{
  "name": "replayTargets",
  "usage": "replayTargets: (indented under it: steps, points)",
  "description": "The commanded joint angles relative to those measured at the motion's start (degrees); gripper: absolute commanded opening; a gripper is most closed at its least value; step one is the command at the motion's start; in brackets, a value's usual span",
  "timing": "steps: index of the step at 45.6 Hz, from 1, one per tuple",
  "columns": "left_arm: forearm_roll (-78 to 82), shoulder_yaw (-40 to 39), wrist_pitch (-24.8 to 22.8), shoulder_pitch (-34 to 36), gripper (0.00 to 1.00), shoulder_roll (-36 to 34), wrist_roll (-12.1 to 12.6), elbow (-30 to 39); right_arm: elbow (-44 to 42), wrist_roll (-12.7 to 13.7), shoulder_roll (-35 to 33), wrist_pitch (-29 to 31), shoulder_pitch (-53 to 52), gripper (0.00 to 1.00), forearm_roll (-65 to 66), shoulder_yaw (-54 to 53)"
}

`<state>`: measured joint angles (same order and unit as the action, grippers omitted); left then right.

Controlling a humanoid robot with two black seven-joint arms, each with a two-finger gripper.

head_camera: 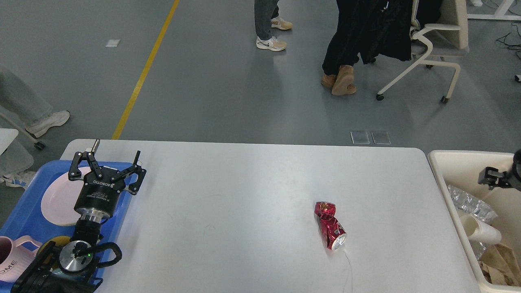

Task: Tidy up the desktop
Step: 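Raise the right gripper out of the bin, then lower the right gripper onto the red crushed can and grasp it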

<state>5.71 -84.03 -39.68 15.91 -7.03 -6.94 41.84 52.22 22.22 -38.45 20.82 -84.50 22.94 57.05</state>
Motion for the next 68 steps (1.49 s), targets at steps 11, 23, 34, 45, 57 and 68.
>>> replayTargets:
  steps: [11, 23, 34, 45, 57, 68]
  points:
    - [0.0, -0.1, 0.0, 0.0, 0.96, 0.0, 0.0, 0.0, 25.4, 5.6, 7.8, 19.3, -36.2, 1.0, -1.0, 4.1]
    - [0.0, 0.0, 0.0, 0.0, 0.96, 0.0, 0.0, 0.0, 40.1, 2.4, 12.1, 19.8, -50.1, 0.99, -12.6, 13.1]
    - [0.0, -0.1, 0.0, 0.0, 0.96, -0.1, 0.0, 0.0, 42.6, -22.2, 18.0, 20.1, -52.4, 0.98, -13.1, 22.8]
    - [0.0, -0.1, 0.0, -0.1, 0.96, -0.1, 0.0, 0.0, 42.1, -22.1, 19.7, 19.5, -52.5, 0.99, -13.2, 23.4]
    - [0.0, -0.1, 0.0, -0.1, 0.96, -0.1, 0.0, 0.0, 40.2, -21.7, 19.7, 18.0, -51.9, 0.99, -13.3, 23.0]
    - [0.0, -0.1, 0.0, 0.0, 0.96, -0.1, 0.0, 0.0, 34.0, -21.6, 23.4, 9.9, -43.0, 0.99, -13.6, 19.4]
